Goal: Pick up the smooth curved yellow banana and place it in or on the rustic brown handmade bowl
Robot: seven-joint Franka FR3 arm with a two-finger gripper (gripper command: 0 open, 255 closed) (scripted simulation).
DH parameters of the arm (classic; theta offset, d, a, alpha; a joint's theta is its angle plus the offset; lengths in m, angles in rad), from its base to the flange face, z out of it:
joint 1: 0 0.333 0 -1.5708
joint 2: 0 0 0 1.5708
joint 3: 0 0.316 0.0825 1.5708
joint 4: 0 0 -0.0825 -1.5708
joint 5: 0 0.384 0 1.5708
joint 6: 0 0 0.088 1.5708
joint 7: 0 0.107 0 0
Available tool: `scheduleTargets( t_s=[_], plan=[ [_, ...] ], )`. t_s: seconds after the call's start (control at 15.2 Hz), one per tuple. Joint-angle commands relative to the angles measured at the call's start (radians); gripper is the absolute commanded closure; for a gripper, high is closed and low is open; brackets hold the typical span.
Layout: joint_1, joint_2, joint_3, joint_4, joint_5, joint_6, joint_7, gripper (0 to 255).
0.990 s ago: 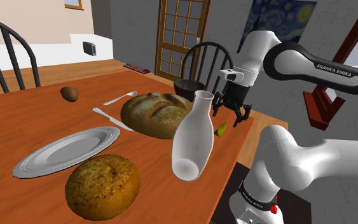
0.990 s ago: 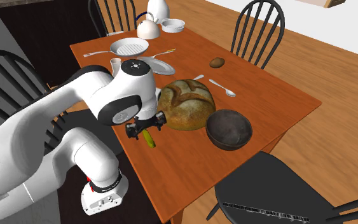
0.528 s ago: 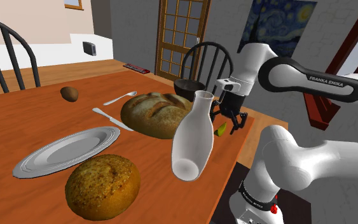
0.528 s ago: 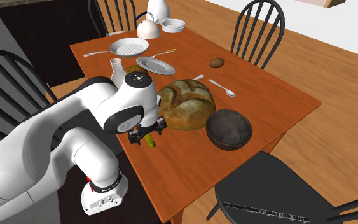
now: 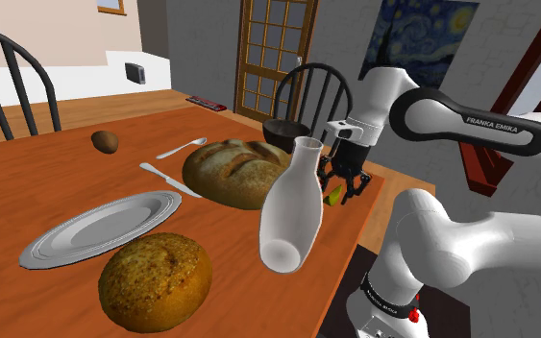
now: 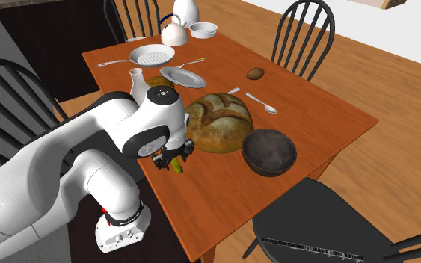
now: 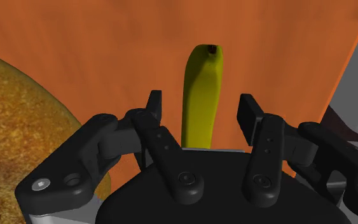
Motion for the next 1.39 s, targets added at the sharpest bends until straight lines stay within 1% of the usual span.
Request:
scheduleTargets(
  t_s=[0.0,0.53,1.32],
  plan=[
    [0.0,0.0,0.0,0.0,0.0,0.0,0.0,255],
    [0.0,0.0,0.0,0.0,0.0,0.0,0.0,255],
    [0.05,0.046,0.071,0.17,0.071,-0.117,0.019,255]
  ],
)
